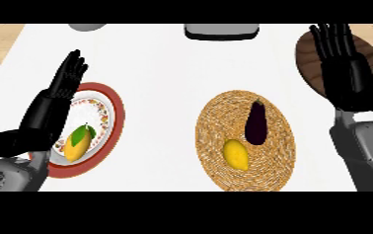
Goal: Pick the eggplant from the placemat and place it in the bowl
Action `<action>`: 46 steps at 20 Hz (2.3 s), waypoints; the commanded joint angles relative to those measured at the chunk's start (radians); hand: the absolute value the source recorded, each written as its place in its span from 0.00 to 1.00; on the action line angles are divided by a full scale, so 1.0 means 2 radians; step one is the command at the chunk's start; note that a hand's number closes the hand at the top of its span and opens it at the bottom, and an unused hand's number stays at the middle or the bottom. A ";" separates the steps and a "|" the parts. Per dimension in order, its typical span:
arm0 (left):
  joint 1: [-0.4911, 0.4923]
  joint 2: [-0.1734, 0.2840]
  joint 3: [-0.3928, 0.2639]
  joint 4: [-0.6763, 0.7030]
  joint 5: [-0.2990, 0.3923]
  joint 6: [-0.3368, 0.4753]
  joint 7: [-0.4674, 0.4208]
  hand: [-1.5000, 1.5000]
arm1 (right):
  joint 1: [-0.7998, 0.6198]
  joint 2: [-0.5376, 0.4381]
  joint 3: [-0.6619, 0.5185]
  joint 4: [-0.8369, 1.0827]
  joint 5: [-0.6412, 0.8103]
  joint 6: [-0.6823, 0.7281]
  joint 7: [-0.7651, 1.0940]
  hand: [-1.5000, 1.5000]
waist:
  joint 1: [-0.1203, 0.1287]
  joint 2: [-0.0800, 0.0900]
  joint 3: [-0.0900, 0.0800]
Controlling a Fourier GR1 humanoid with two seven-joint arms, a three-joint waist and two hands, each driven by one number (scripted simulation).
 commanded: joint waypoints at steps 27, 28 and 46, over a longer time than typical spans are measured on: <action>-0.058 -0.023 0.008 0.053 -0.082 0.078 0.141 0.50 | -0.087 -0.173 0.090 0.288 0.199 0.322 -0.098 0.00 | 0.019 -0.014 0.009; -0.060 -0.032 0.010 0.066 -0.080 0.076 0.125 0.50 | -0.119 -0.168 0.101 0.302 0.209 0.339 -0.082 0.00 | 0.025 -0.011 0.009; -0.031 -0.051 0.040 0.020 -0.124 0.065 0.169 0.50 | -0.122 -0.066 0.184 0.279 0.350 0.390 -0.005 0.00 | 0.013 -0.015 0.010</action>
